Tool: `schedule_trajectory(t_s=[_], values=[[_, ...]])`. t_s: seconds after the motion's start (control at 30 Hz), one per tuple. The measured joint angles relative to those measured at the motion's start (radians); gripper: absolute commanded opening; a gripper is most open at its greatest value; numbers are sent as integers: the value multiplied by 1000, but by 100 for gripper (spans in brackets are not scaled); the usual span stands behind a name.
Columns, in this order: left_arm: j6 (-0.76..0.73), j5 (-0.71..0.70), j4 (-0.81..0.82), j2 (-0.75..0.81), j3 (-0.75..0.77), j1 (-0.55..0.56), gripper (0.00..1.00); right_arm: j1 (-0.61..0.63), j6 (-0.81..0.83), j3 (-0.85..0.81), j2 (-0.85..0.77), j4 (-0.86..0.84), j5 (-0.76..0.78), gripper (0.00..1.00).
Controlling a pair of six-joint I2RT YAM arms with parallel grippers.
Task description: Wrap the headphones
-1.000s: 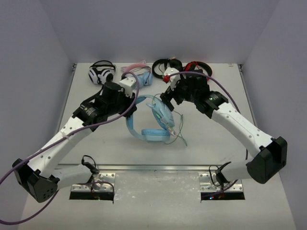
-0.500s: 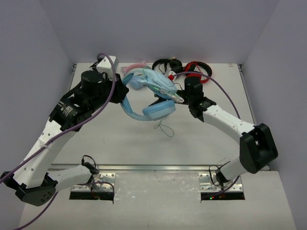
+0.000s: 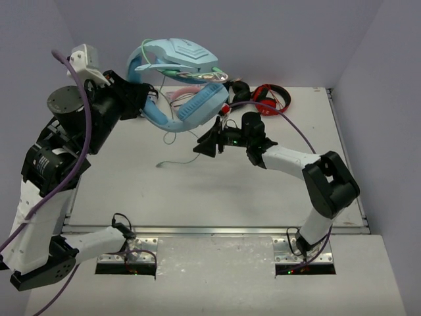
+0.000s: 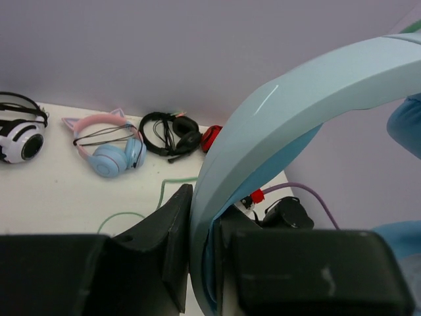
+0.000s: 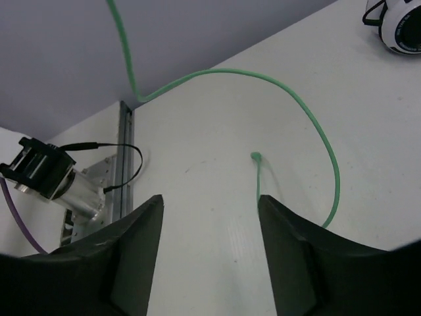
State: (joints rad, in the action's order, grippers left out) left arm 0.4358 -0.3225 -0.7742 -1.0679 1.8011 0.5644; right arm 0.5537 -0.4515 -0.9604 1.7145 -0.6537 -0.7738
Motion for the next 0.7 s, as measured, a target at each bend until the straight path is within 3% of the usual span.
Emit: schedule_trajectory(t_s=[0.07, 0.17, 0.2, 0.3, 0.4, 0.7], values=[[8, 2, -2, -11, 22, 0, 0, 5, -18, 1, 2, -33, 0, 52], [14, 3, -3, -24, 30, 0, 0, 7, -26, -13, 2, -46, -4, 52], [14, 2, -7, -28, 30, 0, 0, 8, -25, -23, 3, -42, -5, 55], [14, 2, -23, -35, 30, 0, 0, 14, -24, -35, 3, -52, -2, 80], [16, 2, -31, -37, 30, 0, 0, 33, -19, -24, 3, -70, 14, 90], [22, 31, -31, -36, 29, 0, 0, 98, -61, -38, 8, -169, 7, 86]])
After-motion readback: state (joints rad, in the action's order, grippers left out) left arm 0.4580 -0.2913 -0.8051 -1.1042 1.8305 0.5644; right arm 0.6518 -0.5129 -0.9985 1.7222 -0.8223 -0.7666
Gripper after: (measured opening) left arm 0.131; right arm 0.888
